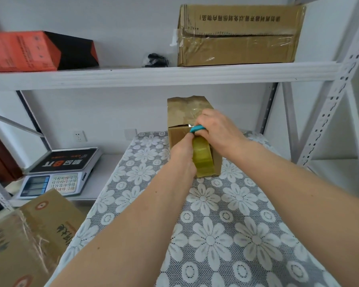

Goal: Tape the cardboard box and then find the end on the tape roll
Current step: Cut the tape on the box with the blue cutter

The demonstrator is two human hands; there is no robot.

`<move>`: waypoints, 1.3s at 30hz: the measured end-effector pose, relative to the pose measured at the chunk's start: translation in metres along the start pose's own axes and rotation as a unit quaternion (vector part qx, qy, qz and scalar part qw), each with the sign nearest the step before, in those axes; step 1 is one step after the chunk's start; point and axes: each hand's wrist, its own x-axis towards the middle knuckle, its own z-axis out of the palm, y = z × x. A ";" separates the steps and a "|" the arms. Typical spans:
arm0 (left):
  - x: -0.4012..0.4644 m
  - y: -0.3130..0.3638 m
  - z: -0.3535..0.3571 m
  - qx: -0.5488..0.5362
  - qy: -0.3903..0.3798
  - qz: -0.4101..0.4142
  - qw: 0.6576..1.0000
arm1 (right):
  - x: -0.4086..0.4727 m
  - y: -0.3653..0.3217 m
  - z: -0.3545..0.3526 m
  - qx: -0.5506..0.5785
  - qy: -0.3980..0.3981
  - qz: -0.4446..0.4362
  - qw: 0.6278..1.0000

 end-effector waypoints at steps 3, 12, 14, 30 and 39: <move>-0.005 0.002 -0.001 0.014 0.009 0.012 1.000 | -0.001 -0.002 -0.001 -0.009 -0.002 -0.008 1.000; -0.010 0.003 0.003 0.014 0.016 0.025 0.999 | -0.009 0.000 -0.009 -0.021 0.004 0.011 1.000; -0.010 0.002 0.002 0.017 0.017 0.029 0.999 | -0.009 0.001 -0.009 -0.023 0.005 0.013 1.000; -0.017 0.007 0.000 0.013 0.007 0.033 0.999 | -0.009 -0.001 -0.014 -0.033 -0.005 0.025 0.999; -0.023 0.007 0.002 0.024 0.030 0.016 0.999 | -0.006 -0.005 -0.013 -0.045 -0.010 0.028 0.999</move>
